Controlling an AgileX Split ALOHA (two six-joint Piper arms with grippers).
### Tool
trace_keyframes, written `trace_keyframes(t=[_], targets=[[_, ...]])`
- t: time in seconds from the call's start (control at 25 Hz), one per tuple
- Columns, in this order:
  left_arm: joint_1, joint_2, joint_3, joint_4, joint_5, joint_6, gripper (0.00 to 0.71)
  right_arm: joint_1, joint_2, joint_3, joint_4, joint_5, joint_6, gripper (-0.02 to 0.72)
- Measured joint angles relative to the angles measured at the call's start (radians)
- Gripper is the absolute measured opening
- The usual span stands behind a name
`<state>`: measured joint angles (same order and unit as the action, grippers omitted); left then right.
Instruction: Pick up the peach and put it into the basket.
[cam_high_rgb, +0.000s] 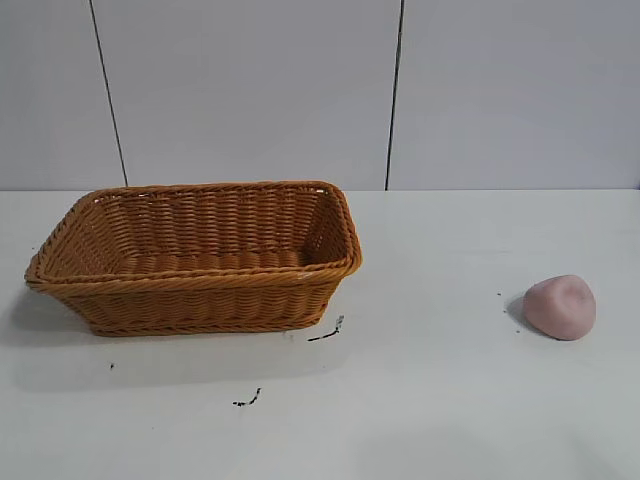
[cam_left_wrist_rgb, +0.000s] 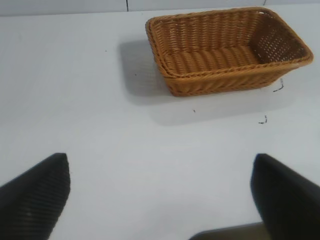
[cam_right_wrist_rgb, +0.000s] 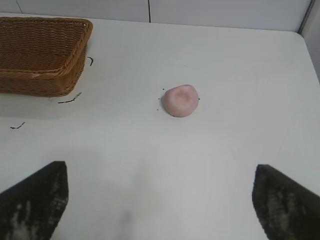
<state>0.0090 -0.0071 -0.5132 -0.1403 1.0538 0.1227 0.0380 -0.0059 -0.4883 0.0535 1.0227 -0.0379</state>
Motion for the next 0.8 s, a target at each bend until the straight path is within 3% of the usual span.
trace_keyframes(t=[0.44,0.52,0.64,0.8], targets=[[0.000,0.000,0.000,0.000,0.000,0.000,0.694,0.000,0.000,-0.001,0.007,-0.005,0.000,0.696],[0.000,0.000,0.000,0.000,0.000,0.000,0.694,0.000,0.020,-0.022,0.000,-0.037,0.000,0.696],[0.000,0.000,0.000,0.000,0.000,0.000,0.694,0.000,0.145,-0.088,-0.019,-0.110,0.000,0.696],[0.000,0.000,0.000,0.000,0.000,0.000,0.694,0.000,0.425,-0.201,-0.030,-0.139,0.000,0.696]])
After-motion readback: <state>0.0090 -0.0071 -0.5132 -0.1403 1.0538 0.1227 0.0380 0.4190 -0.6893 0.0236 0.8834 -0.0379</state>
